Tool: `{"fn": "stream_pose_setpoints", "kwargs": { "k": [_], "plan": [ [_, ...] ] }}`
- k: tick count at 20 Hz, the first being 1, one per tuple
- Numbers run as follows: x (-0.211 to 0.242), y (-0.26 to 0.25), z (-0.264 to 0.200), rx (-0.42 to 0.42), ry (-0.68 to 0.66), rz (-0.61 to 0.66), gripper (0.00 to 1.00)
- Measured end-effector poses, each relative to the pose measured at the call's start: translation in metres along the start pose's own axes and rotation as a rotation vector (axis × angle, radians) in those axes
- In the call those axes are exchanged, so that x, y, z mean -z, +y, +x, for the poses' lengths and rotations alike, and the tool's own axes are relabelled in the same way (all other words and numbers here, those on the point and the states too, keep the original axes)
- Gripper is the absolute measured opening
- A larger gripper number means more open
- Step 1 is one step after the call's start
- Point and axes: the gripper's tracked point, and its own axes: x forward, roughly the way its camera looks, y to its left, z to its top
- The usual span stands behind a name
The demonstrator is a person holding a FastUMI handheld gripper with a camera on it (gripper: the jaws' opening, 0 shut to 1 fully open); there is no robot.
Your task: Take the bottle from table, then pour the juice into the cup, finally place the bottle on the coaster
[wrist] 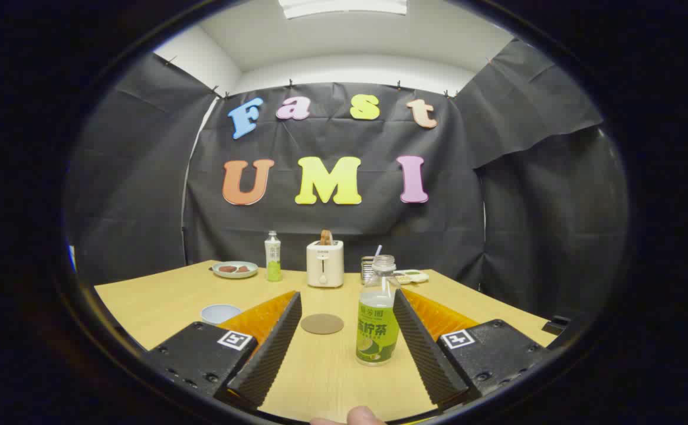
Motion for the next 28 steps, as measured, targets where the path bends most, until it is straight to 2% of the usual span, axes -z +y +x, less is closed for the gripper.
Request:
{"fn": "stream_pose_setpoints", "kwargs": {
  "k": [28],
  "plan": [
    [-0.0035,0.0050,0.0043,-0.030,0.000,-0.019,1.00]
  ]
}}
